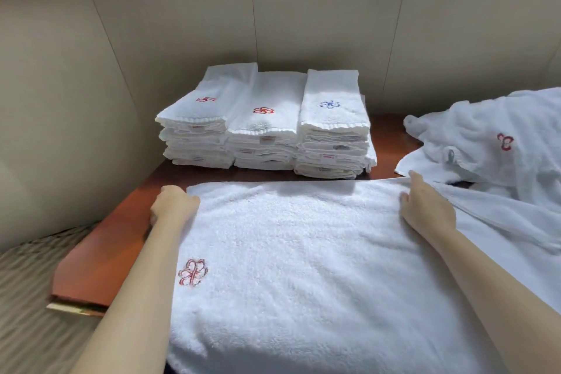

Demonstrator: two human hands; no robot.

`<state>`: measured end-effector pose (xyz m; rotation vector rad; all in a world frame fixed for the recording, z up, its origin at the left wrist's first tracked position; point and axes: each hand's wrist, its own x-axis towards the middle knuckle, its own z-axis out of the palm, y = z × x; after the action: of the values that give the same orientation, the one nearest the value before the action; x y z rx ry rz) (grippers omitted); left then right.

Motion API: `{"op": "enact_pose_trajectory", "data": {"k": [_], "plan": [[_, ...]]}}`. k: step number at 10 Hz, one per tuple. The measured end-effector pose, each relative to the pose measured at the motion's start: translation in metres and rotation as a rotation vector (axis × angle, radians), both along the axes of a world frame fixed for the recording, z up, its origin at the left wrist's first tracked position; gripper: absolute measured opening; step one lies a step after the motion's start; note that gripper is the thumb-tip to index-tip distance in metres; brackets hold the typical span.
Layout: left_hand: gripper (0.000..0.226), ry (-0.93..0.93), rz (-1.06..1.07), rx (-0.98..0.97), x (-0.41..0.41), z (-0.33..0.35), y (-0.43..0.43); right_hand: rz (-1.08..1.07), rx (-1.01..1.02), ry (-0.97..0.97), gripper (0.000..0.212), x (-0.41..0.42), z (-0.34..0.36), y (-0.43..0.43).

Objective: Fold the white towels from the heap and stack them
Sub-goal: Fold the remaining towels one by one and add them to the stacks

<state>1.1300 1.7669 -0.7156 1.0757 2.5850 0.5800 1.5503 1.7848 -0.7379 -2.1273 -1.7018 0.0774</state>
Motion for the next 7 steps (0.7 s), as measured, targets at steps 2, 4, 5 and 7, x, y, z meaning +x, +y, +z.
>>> {"op": "enact_pose_trajectory", "data": {"k": [2, 4, 5, 7], "plan": [[0.016, -0.243, -0.043, 0.189, -0.011, -0.002, -0.004, -0.119, -0.167, 0.017, 0.039, 0.017, 0.015, 0.015], [0.014, -0.187, -0.031, 0.676, -0.006, 0.008, 0.003, -0.177, -0.027, 0.025, 0.027, 0.029, 0.022, 0.01], [0.019, -0.381, -0.216, 0.824, 0.008, 0.015, 0.007, -0.12, 0.207, 0.038, 0.027, 0.036, 0.032, 0.009], [0.028, -0.739, -0.2, 0.939, 0.011, 0.025, 0.001, -0.084, 0.202, 0.123, 0.028, 0.045, 0.027, -0.003]]}}
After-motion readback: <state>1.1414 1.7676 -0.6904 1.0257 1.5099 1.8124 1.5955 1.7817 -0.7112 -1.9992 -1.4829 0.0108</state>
